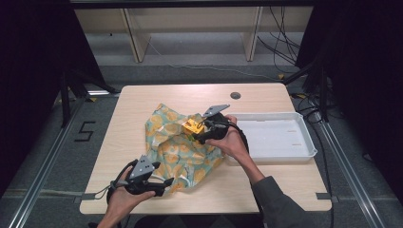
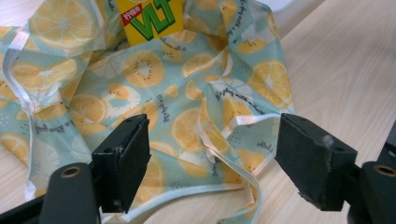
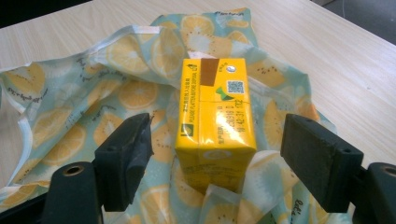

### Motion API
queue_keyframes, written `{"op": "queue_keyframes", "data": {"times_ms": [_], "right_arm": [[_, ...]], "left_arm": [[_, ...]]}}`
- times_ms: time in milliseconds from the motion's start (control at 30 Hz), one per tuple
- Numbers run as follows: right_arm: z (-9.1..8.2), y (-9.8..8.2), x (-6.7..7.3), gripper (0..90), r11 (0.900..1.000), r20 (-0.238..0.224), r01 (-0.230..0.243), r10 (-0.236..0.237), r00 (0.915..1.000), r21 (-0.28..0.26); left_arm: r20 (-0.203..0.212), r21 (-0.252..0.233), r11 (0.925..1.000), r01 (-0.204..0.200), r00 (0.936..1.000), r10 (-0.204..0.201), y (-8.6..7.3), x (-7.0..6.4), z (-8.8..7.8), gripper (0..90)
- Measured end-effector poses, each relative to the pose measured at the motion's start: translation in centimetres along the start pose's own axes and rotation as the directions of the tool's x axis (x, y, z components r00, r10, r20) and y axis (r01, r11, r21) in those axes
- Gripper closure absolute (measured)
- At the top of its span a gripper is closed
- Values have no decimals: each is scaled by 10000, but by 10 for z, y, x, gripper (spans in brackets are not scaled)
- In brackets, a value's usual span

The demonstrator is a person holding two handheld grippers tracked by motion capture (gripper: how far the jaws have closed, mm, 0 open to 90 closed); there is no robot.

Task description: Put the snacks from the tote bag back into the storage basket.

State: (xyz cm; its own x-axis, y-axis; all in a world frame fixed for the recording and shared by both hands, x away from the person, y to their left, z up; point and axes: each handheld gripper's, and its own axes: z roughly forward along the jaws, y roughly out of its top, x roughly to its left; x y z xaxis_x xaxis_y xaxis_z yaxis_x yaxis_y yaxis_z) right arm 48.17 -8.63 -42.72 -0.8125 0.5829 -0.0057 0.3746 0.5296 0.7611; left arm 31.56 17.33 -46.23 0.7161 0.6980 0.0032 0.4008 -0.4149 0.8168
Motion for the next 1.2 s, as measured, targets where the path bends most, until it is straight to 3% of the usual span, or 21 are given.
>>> {"op": "queue_keyframes", "data": {"times_ms": [100, 133, 167, 200, 233, 333, 433, 533, 567, 600, 667, 767, 800, 833, 933, 1000, 1100, 1200], "right_arm": [[3, 1, 3, 251, 9999, -2, -5, 5, 10000, 102], [4, 1, 4, 248, 9999, 121, 145, -145, 9998, -6], [3, 2, 4, 247, 9998, -14, 66, -66, 10000, 192], [6, 1, 5, 245, 9999, 112, 120, -119, 9999, -70], [7, 1, 5, 243, 9996, 161, 269, -269, 9995, 20], [9, 2, 5, 242, 9995, 46, 193, -194, 9998, 259], [15, 2, 2, 241, 9992, -25, 315, -314, 9995, 246], [21, 3, 3, 245, 9997, 89, 109, -111, 9999, 208], [24, 3, 3, 248, 9998, -19, 115, -115, 9999, 137], [24, 4, 1, 251, 9992, -113, 247, -244, 9996, 313], [28, 5, 4, 256, 9993, 52, 4, -6, 10000, 379], [33, 8, 4, 275, 9993, 73, 195, -197, 9998, 307], [32, 10, 4, 283, 9984, -1, 152, -152, 9999, 542], [34, 11, 4, 312, 9991, 23, 189, -190, 9998, 386], [36, 14, 4, 353, 9983, 60, 202, -205, 9998, 546], [38, 15, 3, 385, 9977, -37, 466, -464, 9989, 485], [40, 13, 1, 404, 9967, -10, 578, -579, 9983, 566], [39, 13, 1, 415, 9973, -74, 395, -391, 9992, 616]], "left_arm": [[161, -114, 9999, 71, 9998, -69, -3, -4, -1, 242], [101, -49, 10000, -72, 9999, 73, -4, -4, -3, 239], [7, -91, 10000, -20, 10000, 20, -4, -5, -4, 238], [66, -236, 9995, 213, 9998, -211, -6, -6, -5, 236], [26, -237, 9995, 199, 9998, -199, -7, -6, -5, 235], [14, -73, 9998, -181, 9998, 181, -9, -5, -9, 235], [-75, -221, 9995, 213, 9997, -214, -12, -7, -7, 236], [11, -36, 9999, -103, 9999, 103, -14, -6, -7, 236], [25, -157, 9996, 251, 9997, -250, -14, -9, -6, 236], [-6, -147, 9996, 259, 9997, -259, -15, -9, -6, 236], [-12, -102, 9999, -24, 10000, 24, -15, -8, -7, 236], [-32, 66, 9999, 117, 9999, -116, -17, -8, -8, 236], [57, 118, 9999, -20, 10000, 19, -16, -6, -8, 236], [5, -57, 9996, 272, 9996, -272, -17, -8, -7, 236], [5, -135, 9992, 378, 9993, -378, -18, -8, -7, 236], [48, -5, 10000, 30, 10000, -30, -18, -6, -8, 236], [62, 29, 10000, 75, 10000, -75, -19, -7, -7, 236], [61, 70, 10000, -11, 10000, 11, -19, -7, -7, 236]]}}
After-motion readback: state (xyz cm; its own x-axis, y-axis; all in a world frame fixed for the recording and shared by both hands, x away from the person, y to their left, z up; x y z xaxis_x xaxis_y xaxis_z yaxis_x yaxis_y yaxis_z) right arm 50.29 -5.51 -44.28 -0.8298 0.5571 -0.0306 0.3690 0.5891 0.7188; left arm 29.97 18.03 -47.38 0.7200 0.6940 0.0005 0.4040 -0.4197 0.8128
